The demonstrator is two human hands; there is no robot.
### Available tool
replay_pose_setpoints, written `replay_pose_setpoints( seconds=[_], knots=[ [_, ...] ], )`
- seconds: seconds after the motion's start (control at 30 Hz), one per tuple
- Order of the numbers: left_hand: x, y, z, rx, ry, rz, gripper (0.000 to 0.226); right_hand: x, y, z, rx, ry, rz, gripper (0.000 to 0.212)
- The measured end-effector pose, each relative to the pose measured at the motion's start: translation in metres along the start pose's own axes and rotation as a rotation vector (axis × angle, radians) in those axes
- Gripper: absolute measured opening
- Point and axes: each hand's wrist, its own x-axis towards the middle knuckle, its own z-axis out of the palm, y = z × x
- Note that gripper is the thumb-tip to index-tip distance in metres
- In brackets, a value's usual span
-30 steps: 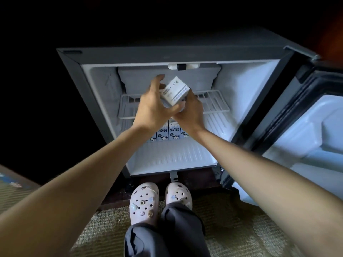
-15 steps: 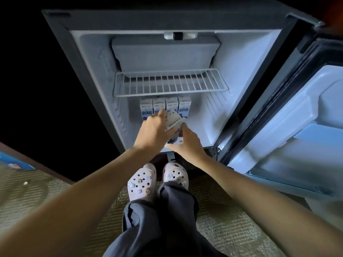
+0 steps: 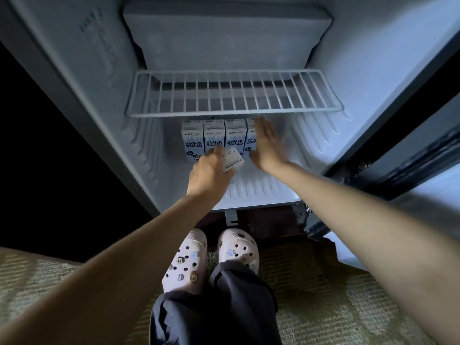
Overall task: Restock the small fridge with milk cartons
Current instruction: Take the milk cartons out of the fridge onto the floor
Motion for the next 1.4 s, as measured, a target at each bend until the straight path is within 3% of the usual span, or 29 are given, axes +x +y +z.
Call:
replay_pose_setpoints(
  seconds=[0.17, 0.33, 0.47, 0.67, 0.77, 0.83, 1.07, 1.2, 1.4],
  knots=[
    [0.014, -0.005, 0.01, -0.002, 0.008, -0.025, 0.033, 0.01, 0.007, 0.011, -0.054, -0.049, 0.03, 0.085],
    [0.013, -0.006, 0.01, -0.001, 0.003, -0.033, 0.036, -0.007, 0.012, 0.019, -0.157, 0.164, -0.072, 0.078],
    [0.008, -0.005, 0.01, 0.051, -0.024, -0.013, 0.036, -0.009, 0.008, 0.021, -0.17, 0.285, -0.037, 0.072],
    [0.008, -0.006, 0.011, 0.04, -0.031, -0.019, 0.037, -0.009, 0.01, 0.023, -0.259, 0.305, -0.009, 0.034],
    [0.007, -0.007, 0.009, 0.026, -0.032, -0.025, 0.035, -0.012, 0.012, 0.021, -0.27, 0.327, -0.06, 0.027],
    [0.002, -0.006, 0.008, 0.019, -0.033, -0.03, 0.035, -0.019, 0.014, 0.019, -0.275, 0.251, -0.072, 0.034],
    [-0.04, 0.014, -0.017, -0.026, -0.018, -0.007, 0.033, -0.088, -0.001, -0.009, -0.089, 0.2, 0.008, 0.04],
    [-0.081, 0.04, -0.039, 0.014, -0.06, 0.033, 0.034, -0.144, -0.009, -0.043, -0.011, 0.211, 0.114, 0.021],
    [-0.141, 0.098, -0.076, 0.075, -0.068, 0.139, 0.038, -0.247, -0.014, -0.109, 0.059, 0.201, 0.156, 0.028]
  ],
)
